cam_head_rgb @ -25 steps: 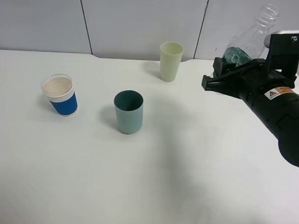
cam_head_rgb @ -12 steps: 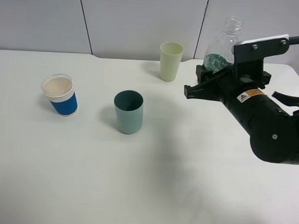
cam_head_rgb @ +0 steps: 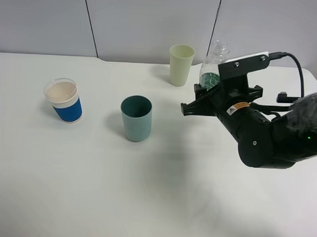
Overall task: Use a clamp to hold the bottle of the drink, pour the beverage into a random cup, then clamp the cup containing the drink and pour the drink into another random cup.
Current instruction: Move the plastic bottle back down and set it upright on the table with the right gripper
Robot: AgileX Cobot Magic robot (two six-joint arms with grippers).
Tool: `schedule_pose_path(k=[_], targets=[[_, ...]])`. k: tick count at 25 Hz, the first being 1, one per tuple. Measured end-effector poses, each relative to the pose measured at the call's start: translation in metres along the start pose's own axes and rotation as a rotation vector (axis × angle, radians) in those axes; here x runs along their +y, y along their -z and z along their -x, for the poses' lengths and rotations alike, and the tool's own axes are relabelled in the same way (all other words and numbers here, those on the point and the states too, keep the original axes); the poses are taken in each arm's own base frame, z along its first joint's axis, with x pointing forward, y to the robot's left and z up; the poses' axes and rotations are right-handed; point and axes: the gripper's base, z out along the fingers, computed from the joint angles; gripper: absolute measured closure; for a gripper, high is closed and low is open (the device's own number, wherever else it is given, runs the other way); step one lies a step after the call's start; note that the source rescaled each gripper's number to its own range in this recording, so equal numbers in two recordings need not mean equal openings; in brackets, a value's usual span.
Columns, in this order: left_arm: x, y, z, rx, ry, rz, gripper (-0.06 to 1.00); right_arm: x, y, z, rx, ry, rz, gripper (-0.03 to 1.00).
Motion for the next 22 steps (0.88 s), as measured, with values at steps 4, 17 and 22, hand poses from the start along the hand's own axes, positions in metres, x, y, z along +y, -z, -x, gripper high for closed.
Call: schedule_pose_path(k=[4,17,22], targets=[[0.0,0.0,0.0,0.0,0.0,0.0,-0.06,0.003,-0.006,-0.014,0.009,-0.024,-0.017,0.93],[0.0,0.0,0.0,0.0,0.0,0.0,-0.06,0.013,-0.016,-0.05,0.047,-0.095,-0.003,0.93],[0.0,0.0,0.0,0.0,0.0,0.0,-0.06,0.017,-0.018,-0.061,0.044,-0.064,0.021,0.93]])
